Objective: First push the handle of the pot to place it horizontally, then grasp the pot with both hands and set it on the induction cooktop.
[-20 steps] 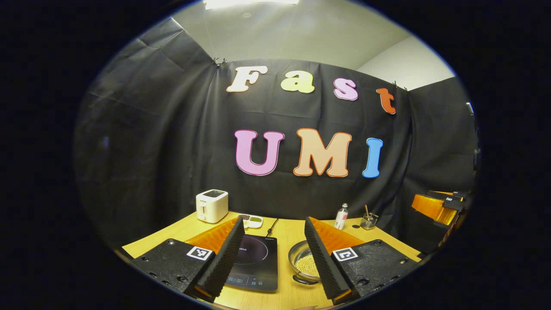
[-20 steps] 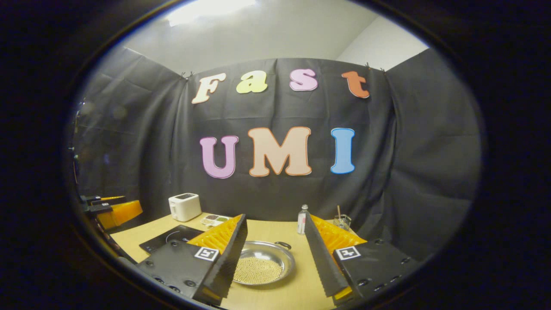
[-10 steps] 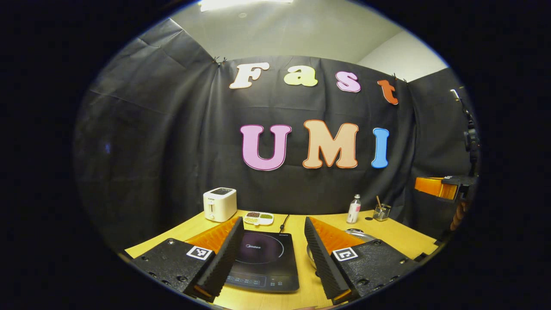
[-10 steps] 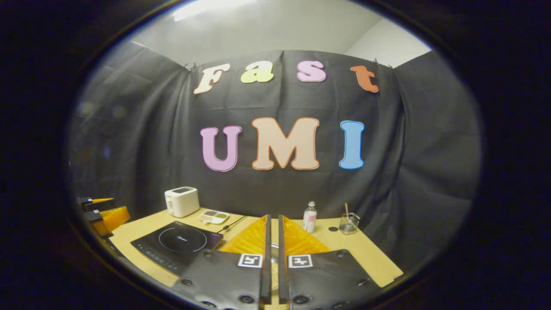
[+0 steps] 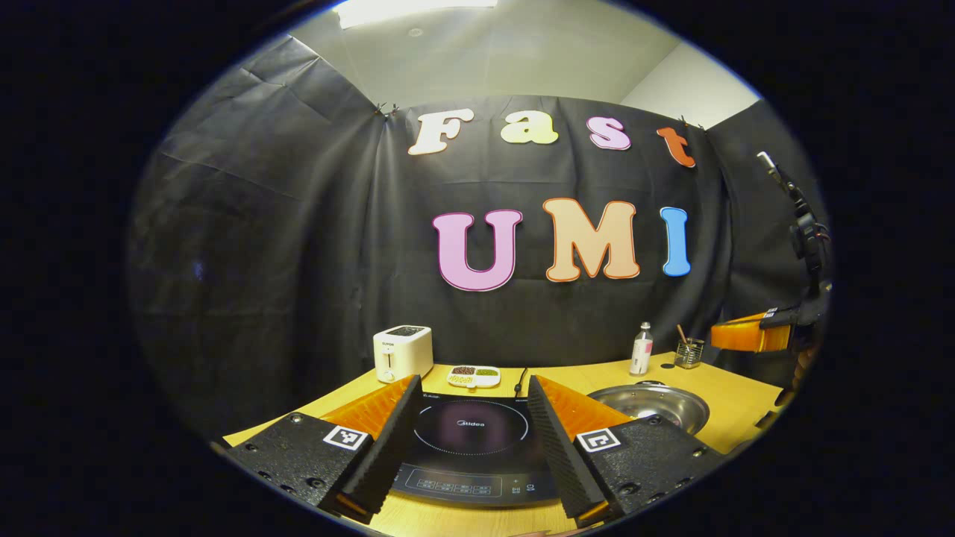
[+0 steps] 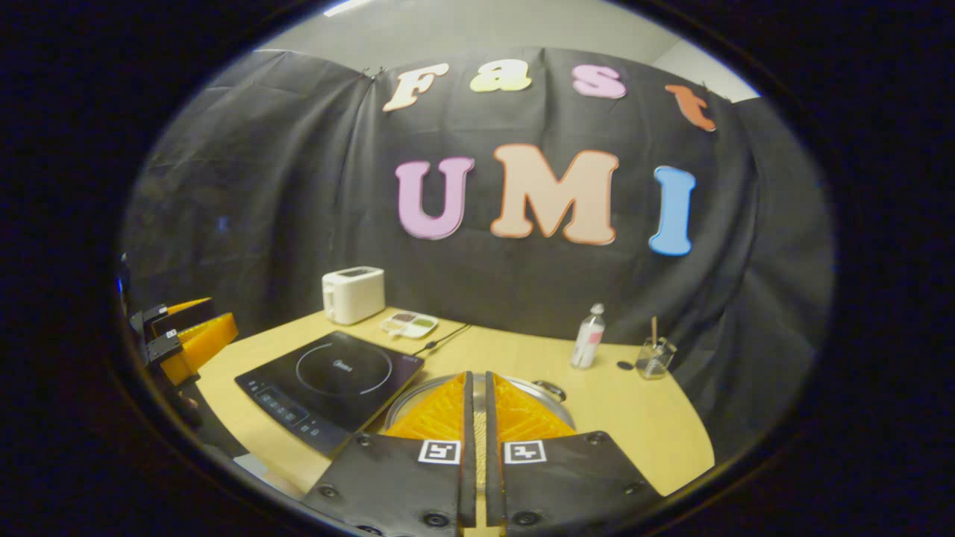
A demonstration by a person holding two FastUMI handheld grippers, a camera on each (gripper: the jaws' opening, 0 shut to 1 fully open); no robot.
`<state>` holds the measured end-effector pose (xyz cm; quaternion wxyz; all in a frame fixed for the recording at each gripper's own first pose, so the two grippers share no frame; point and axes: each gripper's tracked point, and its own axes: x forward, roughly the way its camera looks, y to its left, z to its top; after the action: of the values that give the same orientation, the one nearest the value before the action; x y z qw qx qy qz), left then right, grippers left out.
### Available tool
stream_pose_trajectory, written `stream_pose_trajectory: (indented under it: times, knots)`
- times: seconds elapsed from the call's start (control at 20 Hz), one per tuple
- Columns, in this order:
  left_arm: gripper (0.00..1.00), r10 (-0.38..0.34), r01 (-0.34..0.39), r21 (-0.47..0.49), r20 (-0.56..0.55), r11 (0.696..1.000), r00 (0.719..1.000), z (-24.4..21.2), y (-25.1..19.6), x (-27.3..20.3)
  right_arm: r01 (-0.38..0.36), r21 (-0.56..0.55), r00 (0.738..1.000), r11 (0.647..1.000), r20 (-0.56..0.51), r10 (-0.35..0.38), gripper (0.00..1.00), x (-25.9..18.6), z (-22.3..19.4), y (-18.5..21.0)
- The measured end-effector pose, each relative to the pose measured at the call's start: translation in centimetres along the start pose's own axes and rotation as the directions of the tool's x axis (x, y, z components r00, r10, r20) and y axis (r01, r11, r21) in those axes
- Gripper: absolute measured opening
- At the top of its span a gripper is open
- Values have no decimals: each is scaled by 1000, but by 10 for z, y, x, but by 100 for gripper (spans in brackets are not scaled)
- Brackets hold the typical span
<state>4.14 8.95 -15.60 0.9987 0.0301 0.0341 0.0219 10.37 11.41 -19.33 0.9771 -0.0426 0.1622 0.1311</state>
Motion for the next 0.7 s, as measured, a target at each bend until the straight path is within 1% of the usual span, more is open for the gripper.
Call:
stream_pose_trajectory:
  times: [0.05, 0.1, 0.15, 0.2, 0.25, 0.35, 0.4, 0.45, 0.5, 0.6, 0.7]
  knots:
    - [86, -5, 5, 3, -8, 1000, 1000, -8, 1, 0, -43, 15, 997, 999, -67, 43, 7, 3, -16, 11]
    - [86, -7, 7, 2, -18, 1000, 1000, -14, 3, 0, -61, 35, 991, 998, -116, 64, 2, 5, -28, 13]
    - [86, -6, 6, -9, -16, 1000, 1000, -16, 7, -1, -69, 49, 984, 996, -162, 77, 7, 7, -36, 15]
    - [86, -9, 9, -18, -11, 1000, 1000, -16, 8, 0, -78, 57, 975, 995, -205, 88, 2, 8, -48, 17]
    - [86, -9, 8, -16, -26, 1000, 1000, -20, 10, -2, -84, 59, 966, 995, -241, 96, 6, 8, -57, 19]
    - [86, 13, -13, -17, -6, 1000, 1000, -18, 17, 1, -87, 43, 947, 995, -305, 96, 6, 8, -71, 21]
    - [86, 11, -11, -15, -9, 1000, 1000, -18, 18, 1, -90, 40, 938, 995, -332, 99, 6, 9, -78, 23]
    - [87, 7, -7, -14, -8, 1000, 1000, -20, 17, 1, -96, 43, 927, 994, -361, 105, 2, 7, -86, 27]
    - [86, 11, -11, -10, -11, 1000, 1000, -21, 19, 1, -100, 45, 912, 994, -396, 110, 6, 4, -95, 31]
    - [87, 26, -26, -10, -7, 1000, 1000, -20, 26, 3, -100, 32, 885, 994, -453, 104, 6, 1, -110, 35]
    - [87, 13, -13, -25, -10, 1000, 1000, -22, 20, 4, -90, 27, 871, 996, -483, 92, 6, 1, -115, 38]
